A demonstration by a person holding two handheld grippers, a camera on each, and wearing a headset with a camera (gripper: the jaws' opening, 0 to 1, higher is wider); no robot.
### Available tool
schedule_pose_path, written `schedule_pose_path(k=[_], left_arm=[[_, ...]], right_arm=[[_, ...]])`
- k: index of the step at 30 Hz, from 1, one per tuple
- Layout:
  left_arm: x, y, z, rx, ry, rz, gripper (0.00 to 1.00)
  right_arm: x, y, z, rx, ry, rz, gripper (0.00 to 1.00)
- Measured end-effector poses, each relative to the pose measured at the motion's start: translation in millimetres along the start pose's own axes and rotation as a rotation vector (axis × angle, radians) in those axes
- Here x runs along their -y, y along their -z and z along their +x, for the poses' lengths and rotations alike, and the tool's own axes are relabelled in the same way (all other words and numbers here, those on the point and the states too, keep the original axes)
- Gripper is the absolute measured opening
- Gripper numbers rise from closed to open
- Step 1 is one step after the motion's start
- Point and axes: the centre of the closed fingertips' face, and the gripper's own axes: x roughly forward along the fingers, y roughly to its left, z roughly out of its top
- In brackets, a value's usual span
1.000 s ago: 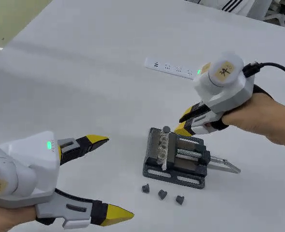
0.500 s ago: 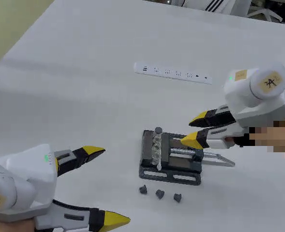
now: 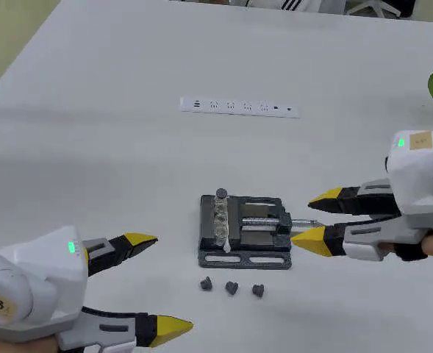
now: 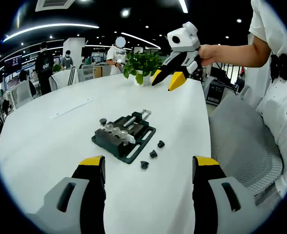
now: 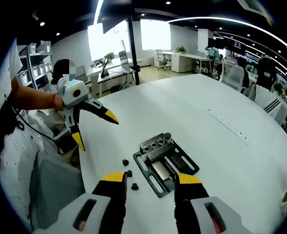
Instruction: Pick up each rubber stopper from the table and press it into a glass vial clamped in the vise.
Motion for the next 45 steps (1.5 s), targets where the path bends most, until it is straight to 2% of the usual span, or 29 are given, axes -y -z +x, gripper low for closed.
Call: schedule_pose_path(k=[8, 11, 13, 17, 26, 28, 32, 36, 41, 45], left_arm=[[-4.8, 11.9, 11.1, -0.029, -0.014, -0.017, 0.58], [-6.7, 25.8, 18.1, -0.055, -0.011, -0.025, 0.53], [-8.4, 30.4, 21.9, -0.063, -0.010, -0.032, 0.48], [-13.6, 37.9, 31.5, -0.069, -0.012, -0.041, 0.40], [-16.3, 54.9, 53.5, -0.133, 0.014, -0.028, 0.28], [-16.5, 52.3, 56.8, -0.136, 0.017, -0.019, 0.26], [-17.0, 59.6, 62.2, -0.166, 0.026, -0.009, 0.24], [-18.2, 62.0, 65.1, -0.173, 0.029, -0.006, 0.20], [-19.9, 64.5, 69.3, -0.179, 0.030, 0.001, 0.17], [-15.6, 63.2, 71.2, -0.184, 0.036, 0.006, 0.15]], right_arm=[[-7.3, 13.4, -12.7, 0.055, 0.017, 0.066, 0.38], [-9.2, 18.5, -15.4, 0.069, 0.021, 0.084, 0.41], [-11.4, 21.4, -17.3, 0.077, 0.022, 0.094, 0.43], [-13.3, 26.9, -22.4, 0.102, 0.026, 0.101, 0.46], [-18.8, 39.4, -23.2, 0.145, 0.010, 0.092, 0.55], [-21.8, 40.4, -23.3, 0.161, 0.004, 0.077, 0.58], [-22.3, 45.8, -24.8, 0.175, -0.003, 0.076, 0.62], [-19.4, 57.4, -26.4, 0.146, 0.006, 0.061, 0.63], [-15.5, 66.8, -32.4, 0.138, 0.015, 0.062, 0.63], [-14.3, 70.8, -35.5, 0.131, 0.025, 0.067, 0.63]])
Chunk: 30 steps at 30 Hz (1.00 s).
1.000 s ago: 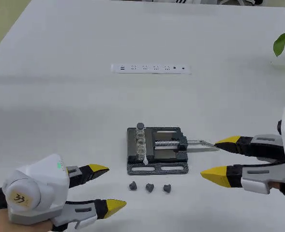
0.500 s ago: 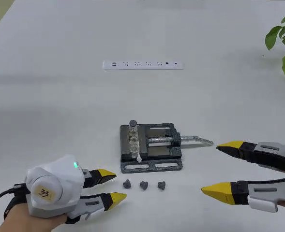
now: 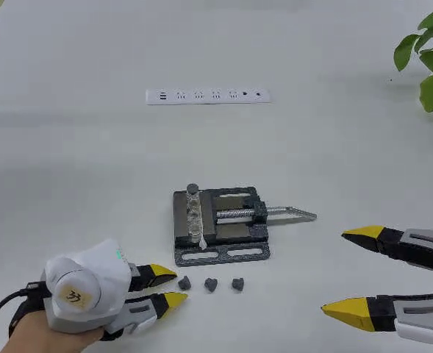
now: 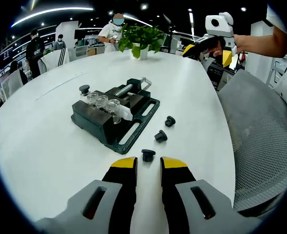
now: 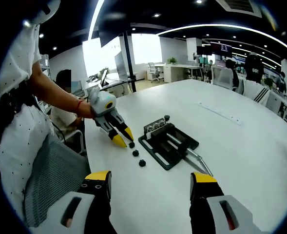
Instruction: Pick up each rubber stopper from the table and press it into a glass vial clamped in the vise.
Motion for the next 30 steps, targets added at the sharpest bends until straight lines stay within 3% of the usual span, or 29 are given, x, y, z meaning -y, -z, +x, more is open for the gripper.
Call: schedule_pose_path(k=[17, 30], left_arm=[[5.9, -3.1, 2.7, -0.019, 0.005, 0.013, 0.07], [3.8, -2.2, 4.6, -0.033, 0.004, 0.024, 0.04]], right_arm=[[-1.7, 3.9, -7.9, 0.012, 0.017, 0.020, 0.62], [-1.3, 4.2, -7.9, 0.013, 0.015, 0.022, 0.62]])
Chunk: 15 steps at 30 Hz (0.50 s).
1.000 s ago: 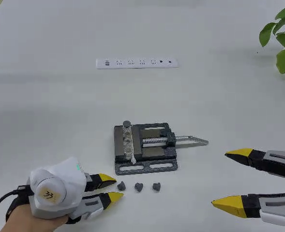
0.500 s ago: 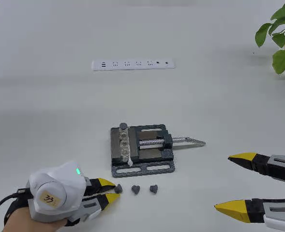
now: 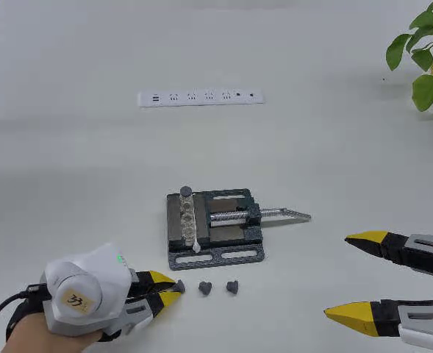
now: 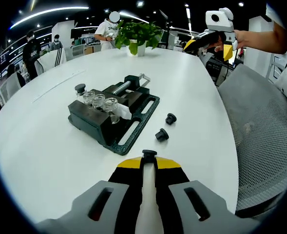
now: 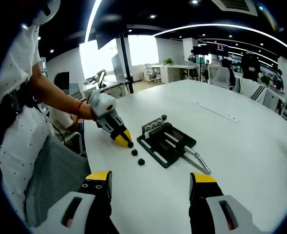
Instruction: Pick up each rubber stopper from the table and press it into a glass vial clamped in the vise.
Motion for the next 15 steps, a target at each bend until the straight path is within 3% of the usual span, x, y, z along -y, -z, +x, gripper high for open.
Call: schedule_pose_path(k=[15], left_arm=[[1.0, -6.5, -1.8, -0.008, 0.005, 0.007, 0.04]], right_arm=[[-2.3, -7.4, 5.2, 0.003, -0.016, -0.024, 0.61]])
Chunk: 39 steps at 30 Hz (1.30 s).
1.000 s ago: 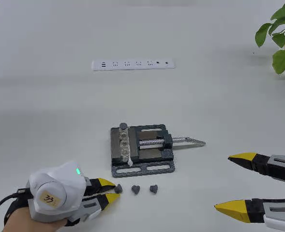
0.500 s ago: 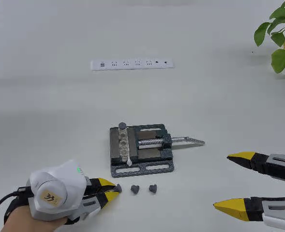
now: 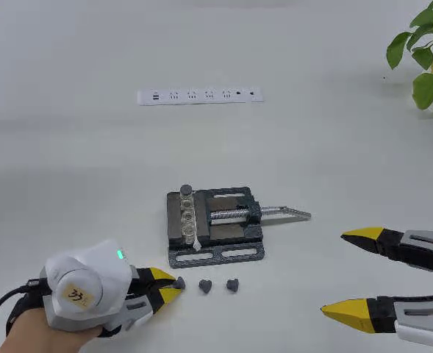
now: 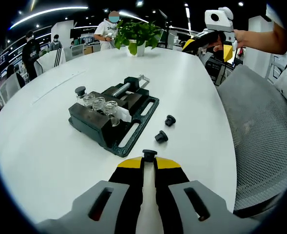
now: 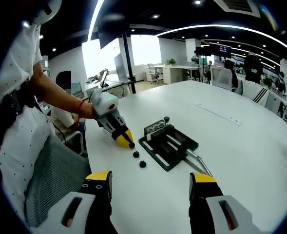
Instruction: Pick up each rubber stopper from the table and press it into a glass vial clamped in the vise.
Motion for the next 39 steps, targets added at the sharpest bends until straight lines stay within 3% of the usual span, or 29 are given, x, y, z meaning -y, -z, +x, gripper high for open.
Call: schedule_pose_path(k=[11, 19, 24, 29, 32, 39], left_arm=[[14.5, -28.3, -11.9, 0.070, 0.039, 0.021, 0.04], [24.8, -63.5, -29.1, 0.146, 0.055, 0.047, 0.04], [42.9, -96.3, -42.4, 0.173, 0.078, 0.079, 0.04], [50.3, -108.6, -45.7, 0.196, 0.096, 0.094, 0.04], [54.8, -116.4, -49.5, 0.210, 0.103, 0.104, 0.04], [64.3, -123.7, -53.0, 0.215, 0.125, 0.123, 0.04]], right_arm=[[-14.3, -26.0, 15.7, 0.021, -0.054, -0.064, 0.60], [-31.3, -50.0, 34.5, 0.031, -0.131, -0.133, 0.58], [-41.4, -62.0, 44.8, 0.030, -0.178, -0.176, 0.55], [-49.3, -73.2, 50.9, 0.038, -0.214, -0.201, 0.49], [-54.6, -78.4, 53.5, 0.038, -0.241, -0.218, 0.39], [-67.6, -87.8, 56.8, 0.039, -0.311, -0.240, 0.23]])
